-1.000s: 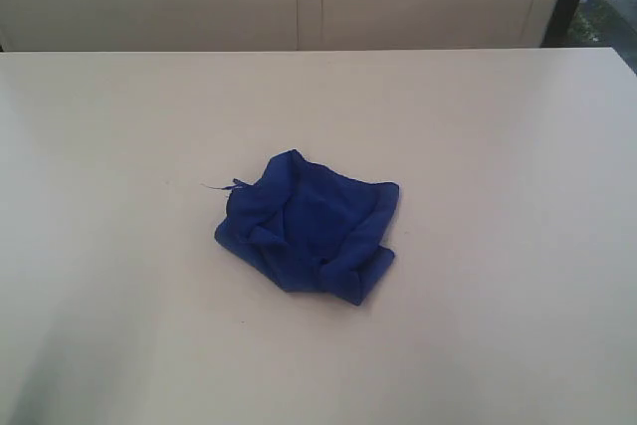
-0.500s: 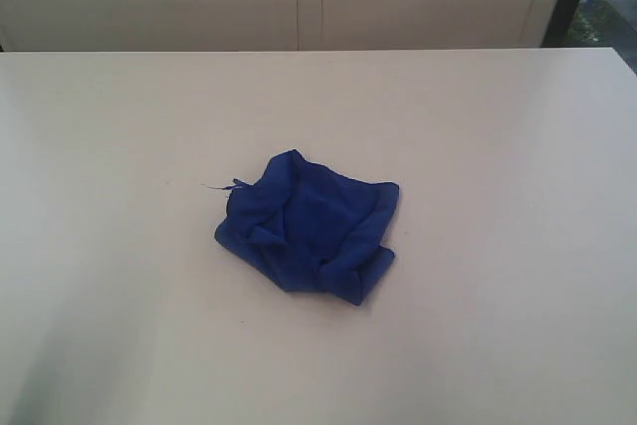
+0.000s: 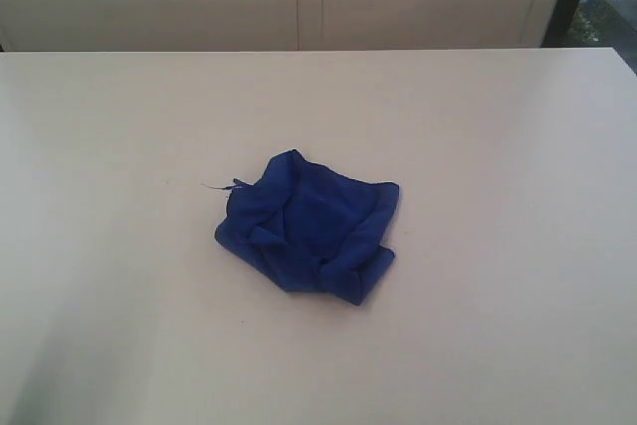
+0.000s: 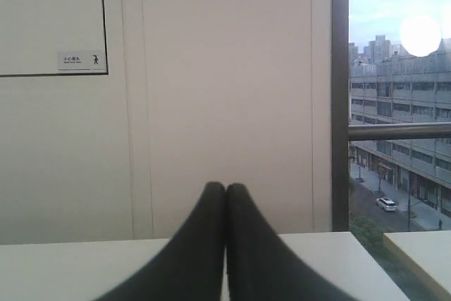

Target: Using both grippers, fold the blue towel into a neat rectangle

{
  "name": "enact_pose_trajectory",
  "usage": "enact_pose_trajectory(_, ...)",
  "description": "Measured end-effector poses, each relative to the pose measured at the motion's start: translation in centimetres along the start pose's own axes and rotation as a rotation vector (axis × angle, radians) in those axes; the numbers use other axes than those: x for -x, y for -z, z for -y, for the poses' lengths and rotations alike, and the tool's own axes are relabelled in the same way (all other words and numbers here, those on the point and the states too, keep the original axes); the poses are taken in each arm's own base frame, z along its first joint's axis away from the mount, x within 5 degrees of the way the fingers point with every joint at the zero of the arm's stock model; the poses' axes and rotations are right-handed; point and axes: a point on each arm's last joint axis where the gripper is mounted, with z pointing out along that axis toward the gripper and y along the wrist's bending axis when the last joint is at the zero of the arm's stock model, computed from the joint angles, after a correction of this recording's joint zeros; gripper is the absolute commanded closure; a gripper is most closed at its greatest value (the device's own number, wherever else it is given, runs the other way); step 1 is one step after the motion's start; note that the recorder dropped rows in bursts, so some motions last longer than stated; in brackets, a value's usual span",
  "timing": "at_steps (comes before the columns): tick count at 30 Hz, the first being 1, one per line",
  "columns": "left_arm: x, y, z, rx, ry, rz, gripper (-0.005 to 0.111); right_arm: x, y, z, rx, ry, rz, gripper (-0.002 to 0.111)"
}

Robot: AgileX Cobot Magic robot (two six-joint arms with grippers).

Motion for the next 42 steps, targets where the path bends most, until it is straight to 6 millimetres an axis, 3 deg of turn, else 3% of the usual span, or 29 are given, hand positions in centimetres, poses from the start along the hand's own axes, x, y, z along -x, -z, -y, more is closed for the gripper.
enact_pose_trajectory(13, 0.0, 0.0, 0.0, 0.0, 0.0, 0.0, 0.107, 0.1, 0.0, 0.0, 0.001, 0.0, 0.008, 0.108)
enact_pose_trajectory(17, 0.0, 0.0, 0.0, 0.0, 0.0, 0.0, 0.107, -0.2, 0.0, 0.0, -0.007, 0.0, -0.066, 0.108)
enact_pose_trajectory(24, 0.0, 0.0, 0.0, 0.0, 0.0, 0.0, 0.107, 6.0, -0.1, -0.3, -0.012, 0.0, -0.052, 0.108)
enact_pose_trajectory(25, 0.0, 0.0, 0.0, 0.0, 0.0, 0.0, 0.107, 7.8, -0.6, -0.4, -0.015, 0.0, -0.071, 0.108)
enact_pose_trajectory(27, 0.0, 0.0, 0.0, 0.0, 0.0, 0.0, 0.107, 9.4, -1.5, -0.5, -0.021, 0.0, -0.126, 0.108)
enact_pose_trajectory(33, 0.0, 0.0, 0.0, 0.0, 0.0, 0.0, 0.107, 13.1, -5.6, -0.6, -0.039, -0.001, -0.321, 0.108)
enact_pose_trajectory(38, 0.0, 0.0, 0.0, 0.0, 0.0, 0.0, 0.107, 12.8, -9.1, -0.6, -0.052, -0.005, -0.493, 0.108)
enact_pose_trajectory(42, 0.0, 0.0, 0.0, 0.0, 0.0, 0.0, 0.107, 9.6, -13.2, -0.7, -0.048, -0.052, -0.732, 0.108)
